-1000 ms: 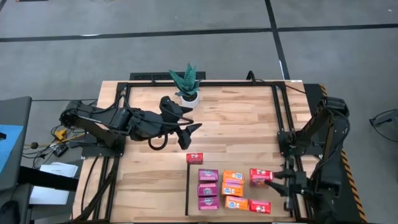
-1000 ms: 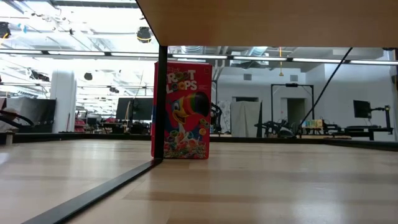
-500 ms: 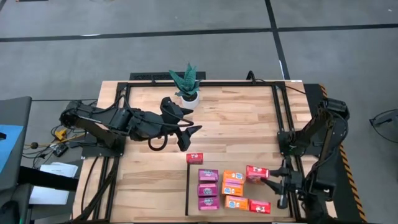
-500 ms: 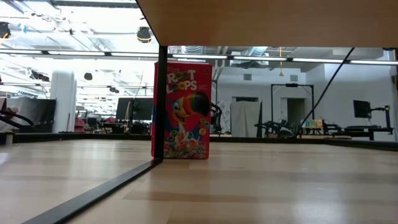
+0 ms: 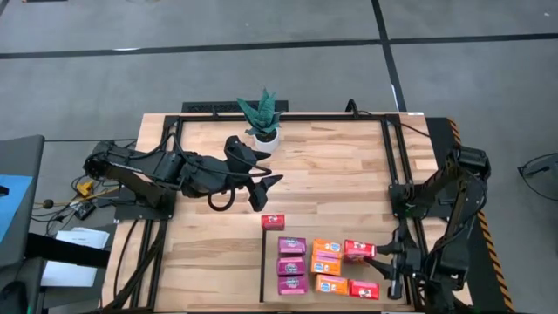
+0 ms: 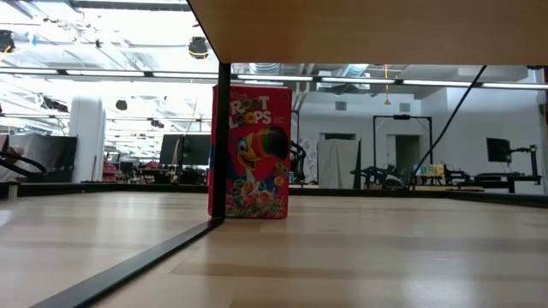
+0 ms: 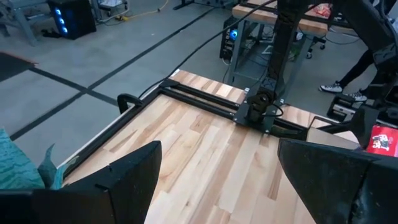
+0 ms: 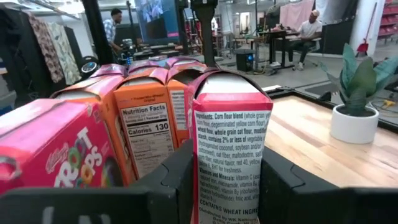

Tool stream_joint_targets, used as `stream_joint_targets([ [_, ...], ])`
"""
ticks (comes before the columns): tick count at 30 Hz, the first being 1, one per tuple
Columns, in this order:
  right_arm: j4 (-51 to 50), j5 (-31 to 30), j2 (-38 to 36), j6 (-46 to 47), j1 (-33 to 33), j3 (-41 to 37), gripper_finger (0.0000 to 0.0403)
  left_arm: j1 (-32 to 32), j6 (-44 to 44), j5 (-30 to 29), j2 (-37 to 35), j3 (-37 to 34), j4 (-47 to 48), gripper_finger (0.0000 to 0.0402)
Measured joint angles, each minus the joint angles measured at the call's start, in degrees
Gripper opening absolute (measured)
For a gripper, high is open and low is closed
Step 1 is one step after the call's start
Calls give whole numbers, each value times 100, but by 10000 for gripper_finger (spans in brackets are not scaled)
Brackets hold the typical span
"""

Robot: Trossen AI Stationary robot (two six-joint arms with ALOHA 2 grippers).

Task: Stack cereal on shelf
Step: Put the red cereal box on the middle right shelf

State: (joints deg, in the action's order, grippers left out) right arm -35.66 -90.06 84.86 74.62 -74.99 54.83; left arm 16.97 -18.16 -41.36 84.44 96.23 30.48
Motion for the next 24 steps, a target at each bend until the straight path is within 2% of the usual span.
stream_joint_targets([
  [10,154,-9,48,54,-125,2,150,1,-110,10,0,0,-1,313],
  [16,188,4,48,284,-267,2,177,2,-115,15,0,0,-52,313],
  [24,210,15,48,362,-261,2,234,2,-117,15,0,0,-50,313],
])
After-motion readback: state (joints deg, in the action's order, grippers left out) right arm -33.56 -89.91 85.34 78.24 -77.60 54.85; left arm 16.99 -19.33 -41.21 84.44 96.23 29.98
